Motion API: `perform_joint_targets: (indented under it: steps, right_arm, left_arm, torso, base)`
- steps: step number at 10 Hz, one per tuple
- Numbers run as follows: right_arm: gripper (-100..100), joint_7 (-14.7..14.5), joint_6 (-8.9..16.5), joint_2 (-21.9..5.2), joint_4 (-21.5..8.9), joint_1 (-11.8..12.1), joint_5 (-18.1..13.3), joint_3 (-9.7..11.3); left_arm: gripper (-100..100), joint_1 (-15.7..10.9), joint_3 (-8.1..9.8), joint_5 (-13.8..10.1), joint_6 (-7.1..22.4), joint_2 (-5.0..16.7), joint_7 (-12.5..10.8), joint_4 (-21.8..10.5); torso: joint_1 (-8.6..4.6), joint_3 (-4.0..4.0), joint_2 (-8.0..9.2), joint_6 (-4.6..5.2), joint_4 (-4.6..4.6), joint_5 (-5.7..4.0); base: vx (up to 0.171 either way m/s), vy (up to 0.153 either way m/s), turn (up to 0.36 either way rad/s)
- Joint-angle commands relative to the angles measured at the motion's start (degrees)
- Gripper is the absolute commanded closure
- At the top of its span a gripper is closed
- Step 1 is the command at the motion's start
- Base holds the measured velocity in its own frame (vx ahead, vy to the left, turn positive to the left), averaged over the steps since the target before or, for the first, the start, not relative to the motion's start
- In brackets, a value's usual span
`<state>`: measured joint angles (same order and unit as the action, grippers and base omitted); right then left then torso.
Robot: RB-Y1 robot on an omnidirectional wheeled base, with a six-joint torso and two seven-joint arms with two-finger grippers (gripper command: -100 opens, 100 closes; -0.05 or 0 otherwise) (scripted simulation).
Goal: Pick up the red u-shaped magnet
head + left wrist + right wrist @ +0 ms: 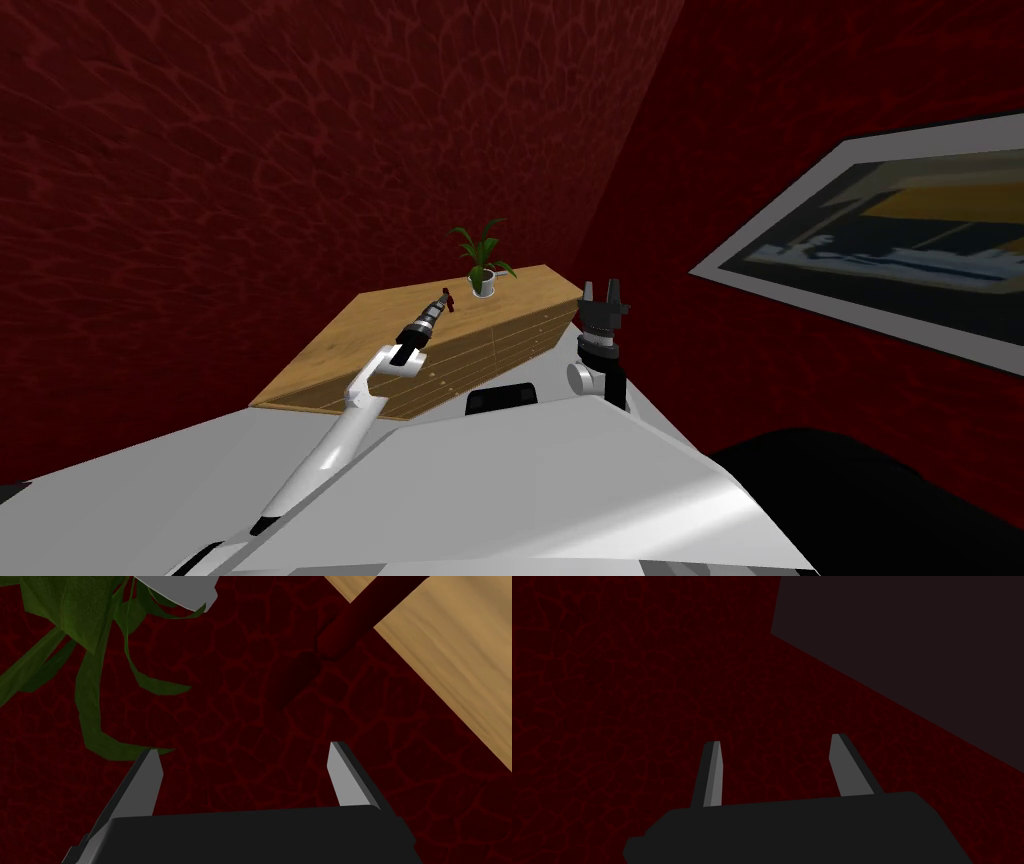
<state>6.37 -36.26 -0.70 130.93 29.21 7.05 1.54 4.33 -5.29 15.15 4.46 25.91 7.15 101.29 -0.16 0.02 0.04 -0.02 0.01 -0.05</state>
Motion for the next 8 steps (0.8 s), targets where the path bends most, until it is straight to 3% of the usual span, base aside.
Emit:
perform_joint_targets:
  steps: [1, 2, 7, 8]
  right_arm:
    - [0, 0.0, 0.0, 0.0, 0.0, 0.0, 0.0, 0.0]
    - [0, 0.0, 0.0, 0.0, 0.0, 0.0, 0.0, 0.0]
    - [0, 0.0, 0.0, 0.0, 0.0, 0.0, 0.0, 0.0]
    - [0, 0.0, 0.0, 0.0, 0.0, 0.0, 0.0, 0.0]
  left_arm:
    - [-100, -1.7, -0.66, 0.5, 2.9, 1.7, 0.4, -2.2]
    - [-100, -1.7, -0.66, 0.5, 3.1, 1.7, 0.4, -2.2]
    - [-100, -6.1, -2.56, 0.9, 9.5, 6.0, 0.7, -8.3]
    - [-100, -6.1, -2.56, 0.9, 9.5, 6.0, 0.7, -8.3]
  torso:
    - [0.00, 0.00, 0.00, 0.00, 0.00, 0.00]
    - [-0.01, -0.01, -0.01, 0.00, 0.00, 0.00]
    - [0.05, 0.01, 0.02, -0.01, 0.00, 0.01]
    - [0.02, 0.02, 0.04, -0.01, 0.01, 0.00]
  base:
    - [-0.002, -0.052, -0.103]
    - [0.000, -0.035, -0.029]
    - [-0.006, -0.040, -0.061]
    - [-0.008, -0.036, -0.022]
